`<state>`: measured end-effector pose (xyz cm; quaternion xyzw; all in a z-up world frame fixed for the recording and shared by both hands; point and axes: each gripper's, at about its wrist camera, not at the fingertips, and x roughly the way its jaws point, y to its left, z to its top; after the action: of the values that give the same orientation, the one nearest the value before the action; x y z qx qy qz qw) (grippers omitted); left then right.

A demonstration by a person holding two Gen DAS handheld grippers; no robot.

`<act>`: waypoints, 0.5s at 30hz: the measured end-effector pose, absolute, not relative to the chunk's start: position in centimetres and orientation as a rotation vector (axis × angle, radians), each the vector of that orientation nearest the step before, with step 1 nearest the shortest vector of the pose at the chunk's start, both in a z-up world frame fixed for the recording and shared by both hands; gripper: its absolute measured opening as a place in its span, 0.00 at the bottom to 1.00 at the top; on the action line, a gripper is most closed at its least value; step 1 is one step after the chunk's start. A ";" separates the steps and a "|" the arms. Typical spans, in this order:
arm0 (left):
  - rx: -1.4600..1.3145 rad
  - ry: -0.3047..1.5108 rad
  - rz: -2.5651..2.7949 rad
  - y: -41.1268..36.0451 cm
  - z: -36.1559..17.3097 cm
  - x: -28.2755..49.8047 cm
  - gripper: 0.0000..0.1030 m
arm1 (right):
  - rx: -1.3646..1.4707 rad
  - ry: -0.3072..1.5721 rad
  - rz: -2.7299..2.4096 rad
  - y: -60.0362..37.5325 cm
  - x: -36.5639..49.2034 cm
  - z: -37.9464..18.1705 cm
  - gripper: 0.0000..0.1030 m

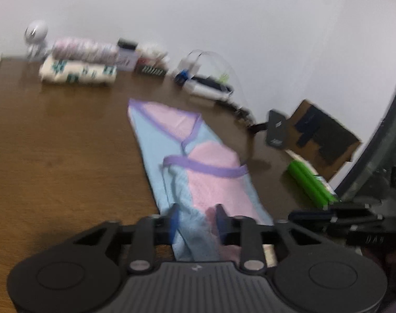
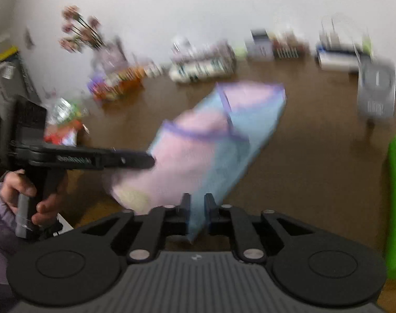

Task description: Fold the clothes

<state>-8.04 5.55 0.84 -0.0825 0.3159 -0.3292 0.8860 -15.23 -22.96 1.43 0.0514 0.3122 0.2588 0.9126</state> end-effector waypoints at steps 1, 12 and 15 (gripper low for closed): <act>-0.151 0.624 -0.723 6.2 1.5 -8.7 0.47 | 0.068 0.616 0.558 -22.7 -15.6 1.8 0.23; 0.535 0.493 -0.947 3.0 1.5 -13.0 0.47 | -0.418 0.554 0.777 -18.7 -16.5 0.5 0.39; 0.628 0.485 -0.973 2.6 0.3 -12.7 0.40 | -0.505 0.566 0.804 -18.4 -16.1 -0.3 0.33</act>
<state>-12.74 2.58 0.31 0.2939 0.2268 -0.4552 0.8093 -16.13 -18.41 -0.30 -0.2397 0.2687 0.3820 0.8511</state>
